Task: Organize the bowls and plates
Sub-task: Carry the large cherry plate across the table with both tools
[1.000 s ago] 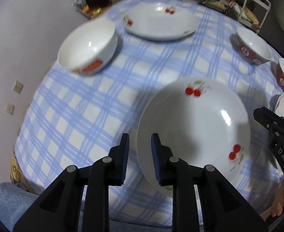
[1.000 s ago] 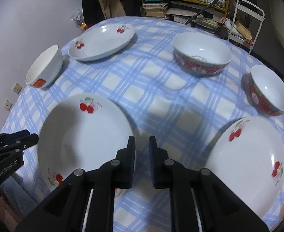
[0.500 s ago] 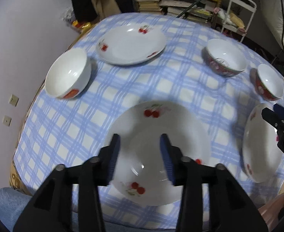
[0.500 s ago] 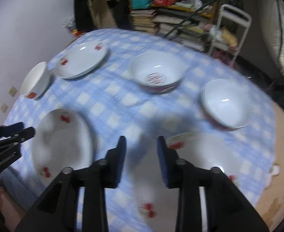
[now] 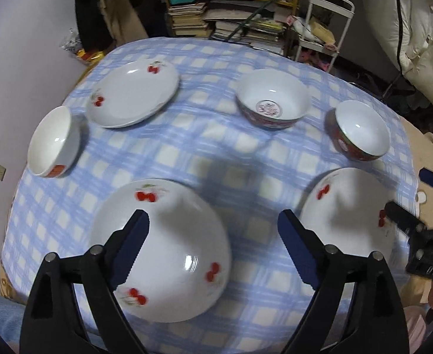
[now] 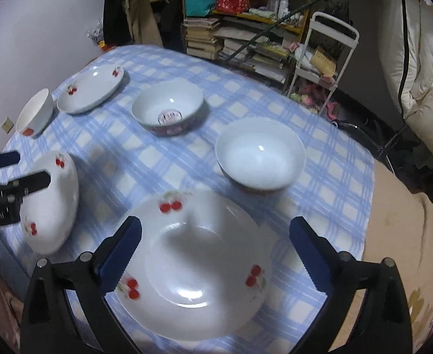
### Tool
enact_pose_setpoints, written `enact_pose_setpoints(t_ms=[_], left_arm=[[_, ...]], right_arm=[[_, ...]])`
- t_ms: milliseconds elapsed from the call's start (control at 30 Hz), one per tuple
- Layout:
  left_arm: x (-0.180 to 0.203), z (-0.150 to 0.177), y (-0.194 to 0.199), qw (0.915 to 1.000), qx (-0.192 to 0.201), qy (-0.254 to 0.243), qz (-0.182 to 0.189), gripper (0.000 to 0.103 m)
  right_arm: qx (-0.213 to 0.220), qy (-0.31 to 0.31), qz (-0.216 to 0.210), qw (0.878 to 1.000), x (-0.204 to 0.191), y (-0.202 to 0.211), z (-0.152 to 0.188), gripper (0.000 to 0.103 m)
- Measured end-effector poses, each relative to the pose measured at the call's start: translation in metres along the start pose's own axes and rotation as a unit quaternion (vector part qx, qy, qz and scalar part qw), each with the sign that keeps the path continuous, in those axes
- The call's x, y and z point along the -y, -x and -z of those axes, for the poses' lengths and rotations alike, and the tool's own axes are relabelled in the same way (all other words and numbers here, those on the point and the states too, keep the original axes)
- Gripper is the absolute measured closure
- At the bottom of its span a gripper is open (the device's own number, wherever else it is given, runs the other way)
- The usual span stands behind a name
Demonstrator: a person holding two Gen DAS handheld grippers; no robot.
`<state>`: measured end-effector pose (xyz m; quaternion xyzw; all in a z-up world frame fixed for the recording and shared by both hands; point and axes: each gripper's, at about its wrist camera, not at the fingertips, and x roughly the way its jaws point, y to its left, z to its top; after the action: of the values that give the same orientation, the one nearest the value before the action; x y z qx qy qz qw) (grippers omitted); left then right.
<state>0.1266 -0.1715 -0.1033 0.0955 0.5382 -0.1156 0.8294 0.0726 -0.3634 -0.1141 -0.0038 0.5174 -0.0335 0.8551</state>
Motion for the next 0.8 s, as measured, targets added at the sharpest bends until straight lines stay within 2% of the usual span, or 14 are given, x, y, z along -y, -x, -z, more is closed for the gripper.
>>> enact_pose_setpoints(t_ms=[67,200,333,533,600,633,700,800], left_arm=[[0.013,0.000,-0.007,0.9999,-0.012,-0.012,0.000,0.015],[0.037,0.003,-0.018,0.9987,-0.028,-0.035,0.024,0.015],[0.056,0.010,-0.030,0.9964,-0.047,-0.057,0.042,0.015],[0.070,0.018,-0.051,0.9933,-0.080,-0.047,0.069,0.015],[0.071,0.020,-0.057,0.9925,-0.086,-0.038,0.078,0.017],[0.072,0.022,-0.060,0.9918,-0.089,-0.035,0.085,0.022],[0.073,0.024,-0.064,0.9907,-0.094,-0.030,0.094,0.031],[0.074,0.026,-0.071,0.9879,-0.102,-0.027,0.114,0.049]], right_arm=[[-0.014,0.003,-0.008,1.000,0.007,-0.004,0.008,0.000],[-0.040,-0.010,-0.016,0.999,0.024,-0.015,0.020,0.000],[-0.060,-0.048,-0.037,0.996,0.048,-0.025,0.031,0.000],[-0.091,-0.088,-0.064,0.990,0.075,-0.041,0.048,0.018],[-0.098,-0.099,-0.076,0.987,0.080,-0.046,0.052,0.031],[-0.103,-0.107,-0.086,0.985,0.083,-0.049,0.055,0.035],[-0.111,-0.124,-0.105,0.981,0.087,-0.056,0.060,0.053],[-0.119,-0.135,-0.119,0.976,0.088,-0.063,0.064,0.072]])
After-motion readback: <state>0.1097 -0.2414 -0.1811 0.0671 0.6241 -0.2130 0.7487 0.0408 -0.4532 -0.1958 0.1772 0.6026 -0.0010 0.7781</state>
